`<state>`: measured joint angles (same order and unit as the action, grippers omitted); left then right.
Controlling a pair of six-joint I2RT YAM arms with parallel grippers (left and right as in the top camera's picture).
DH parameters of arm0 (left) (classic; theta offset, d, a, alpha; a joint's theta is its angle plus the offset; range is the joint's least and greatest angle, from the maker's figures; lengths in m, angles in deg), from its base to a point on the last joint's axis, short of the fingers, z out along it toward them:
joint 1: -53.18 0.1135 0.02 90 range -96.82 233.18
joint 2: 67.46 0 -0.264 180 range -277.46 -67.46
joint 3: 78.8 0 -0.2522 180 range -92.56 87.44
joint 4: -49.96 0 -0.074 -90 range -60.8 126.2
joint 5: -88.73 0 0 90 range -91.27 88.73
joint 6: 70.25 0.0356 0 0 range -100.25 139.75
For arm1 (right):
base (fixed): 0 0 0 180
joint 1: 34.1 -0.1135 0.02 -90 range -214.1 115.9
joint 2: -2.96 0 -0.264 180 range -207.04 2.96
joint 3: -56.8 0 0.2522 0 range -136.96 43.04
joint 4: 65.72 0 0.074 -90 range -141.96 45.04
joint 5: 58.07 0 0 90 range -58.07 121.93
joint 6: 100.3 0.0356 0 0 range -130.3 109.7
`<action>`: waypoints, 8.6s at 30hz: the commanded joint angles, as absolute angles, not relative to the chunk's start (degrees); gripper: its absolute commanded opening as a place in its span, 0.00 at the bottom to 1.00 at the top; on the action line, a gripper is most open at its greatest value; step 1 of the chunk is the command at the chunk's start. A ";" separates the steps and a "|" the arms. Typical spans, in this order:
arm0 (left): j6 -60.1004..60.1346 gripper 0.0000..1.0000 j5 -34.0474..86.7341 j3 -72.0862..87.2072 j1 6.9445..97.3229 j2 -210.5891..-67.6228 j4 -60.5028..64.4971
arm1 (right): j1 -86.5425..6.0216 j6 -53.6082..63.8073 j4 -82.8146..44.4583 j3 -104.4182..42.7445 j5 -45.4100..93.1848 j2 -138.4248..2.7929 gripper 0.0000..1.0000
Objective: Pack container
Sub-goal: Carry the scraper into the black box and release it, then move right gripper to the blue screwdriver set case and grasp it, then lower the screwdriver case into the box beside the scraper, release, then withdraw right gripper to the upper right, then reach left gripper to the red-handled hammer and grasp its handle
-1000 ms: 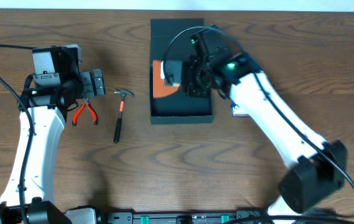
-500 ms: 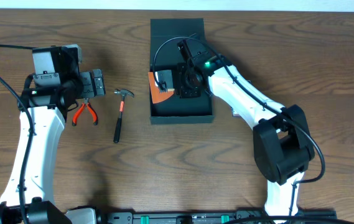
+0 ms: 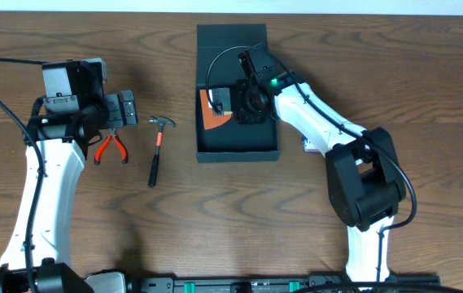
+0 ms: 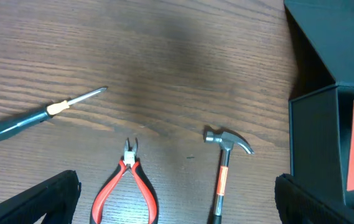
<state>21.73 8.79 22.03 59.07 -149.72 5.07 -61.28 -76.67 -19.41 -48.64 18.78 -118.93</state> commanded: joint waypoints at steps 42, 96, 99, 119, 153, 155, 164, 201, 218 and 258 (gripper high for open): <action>22.54 0.98 8.09 20.89 59.01 -150.09 4.94 | -38.24 0.38 0.94 -33.73 25.54 -103.13 0.97; 22.54 0.98 8.09 20.89 59.01 -150.09 4.94 | -39.40 -12.32 -17.37 -26.63 29.97 -112.24 0.70; 22.54 0.99 8.09 20.89 59.01 -150.09 4.94 | -39.40 -12.30 -16.98 -26.63 29.97 -112.24 0.59; 22.54 0.98 8.09 20.89 59.01 -150.09 4.94 | -42.46 -15.56 -2.36 -46.45 29.47 -100.00 0.01; 22.54 0.98 8.09 20.89 59.01 -150.09 4.94 | -62.33 -75.49 -11.43 -50.17 11.68 -119.56 0.01; 22.54 0.98 8.09 20.89 59.01 -150.09 4.94 | -62.35 -75.49 -10.45 -50.17 9.45 -119.80 0.01; 22.54 0.98 8.09 20.89 59.01 -150.09 4.94 | -62.70 -74.92 -9.11 -50.17 9.17 -119.93 0.20; 21.10 0.98 10.96 20.89 58.94 -150.09 5.37 | -28.95 -3.67 -0.65 -49.99 27.79 -103.34 0.99; 16.22 0.99 3.59 20.92 47.62 -162.00 -6.12 | -25.93 -0.47 2.32 -49.97 27.42 -107.67 0.99; 20.97 0.58 -0.65 20.92 45.96 -179.09 5.42 | -25.93 -0.47 5.05 -49.97 27.42 -107.67 0.99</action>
